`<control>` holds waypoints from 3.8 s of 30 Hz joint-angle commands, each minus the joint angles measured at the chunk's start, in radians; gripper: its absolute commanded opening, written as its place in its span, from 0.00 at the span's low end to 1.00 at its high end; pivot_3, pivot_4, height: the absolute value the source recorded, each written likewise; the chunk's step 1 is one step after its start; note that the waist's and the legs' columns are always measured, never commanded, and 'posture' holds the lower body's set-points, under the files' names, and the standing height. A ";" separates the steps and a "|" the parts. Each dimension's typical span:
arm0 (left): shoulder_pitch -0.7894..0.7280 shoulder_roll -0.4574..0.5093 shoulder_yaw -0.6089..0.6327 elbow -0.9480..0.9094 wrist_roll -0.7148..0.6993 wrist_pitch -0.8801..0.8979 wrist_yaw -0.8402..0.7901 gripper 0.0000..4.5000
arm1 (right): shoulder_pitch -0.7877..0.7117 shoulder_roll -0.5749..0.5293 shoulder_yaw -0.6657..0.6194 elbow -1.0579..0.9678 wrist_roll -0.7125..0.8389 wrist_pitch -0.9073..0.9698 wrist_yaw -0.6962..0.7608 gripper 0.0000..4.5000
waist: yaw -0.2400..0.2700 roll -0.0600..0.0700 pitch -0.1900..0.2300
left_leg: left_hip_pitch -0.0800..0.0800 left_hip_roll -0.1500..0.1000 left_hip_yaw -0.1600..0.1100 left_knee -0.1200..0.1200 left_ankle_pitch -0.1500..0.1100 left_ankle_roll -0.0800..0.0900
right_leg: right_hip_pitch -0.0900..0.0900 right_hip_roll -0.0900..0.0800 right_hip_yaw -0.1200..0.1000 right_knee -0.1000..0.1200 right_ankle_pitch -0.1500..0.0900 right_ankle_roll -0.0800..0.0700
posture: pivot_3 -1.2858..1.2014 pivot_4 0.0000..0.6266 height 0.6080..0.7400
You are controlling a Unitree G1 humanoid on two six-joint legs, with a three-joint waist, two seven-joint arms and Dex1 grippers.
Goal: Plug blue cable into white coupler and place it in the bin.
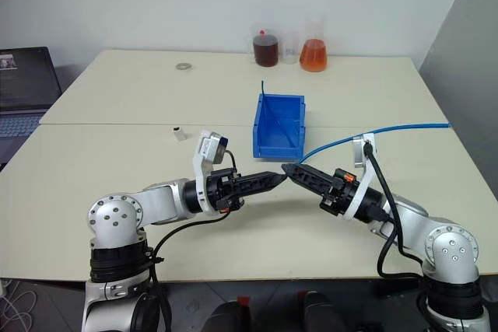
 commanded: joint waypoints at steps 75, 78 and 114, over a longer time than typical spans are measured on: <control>-0.544 0.084 -0.017 1.431 1.167 -1.324 0.585 0.68 | -0.269 -0.066 -0.066 0.264 -0.396 0.029 0.282 0.03 | 0.007 -0.001 0.000 | -0.012 -0.002 0.001 0.000 0.000 0.000 | -0.010 -0.004 -0.001 0.000 0.006 -0.002 | 0.52 0.24 1.00; -0.550 0.091 -0.020 1.439 1.177 -1.324 0.580 0.53 | -0.267 -0.058 -0.081 0.274 -0.379 0.030 0.260 0.03 | 0.005 -0.001 0.000 | -0.012 -0.002 0.001 0.000 0.000 0.000 | -0.010 -0.003 -0.001 0.000 0.006 -0.002 | 0.52 0.24 1.00; -0.047 0.200 -0.545 0.494 1.089 -1.293 -0.723 0.18 | -0.361 -0.121 0.411 0.255 -1.034 -0.287 0.822 0.03 | 0.001 0.000 0.000 | -0.011 0.000 0.001 0.005 0.001 0.000 | -0.009 0.000 -0.001 0.002 0.005 -0.002 | 0.52 0.24 1.00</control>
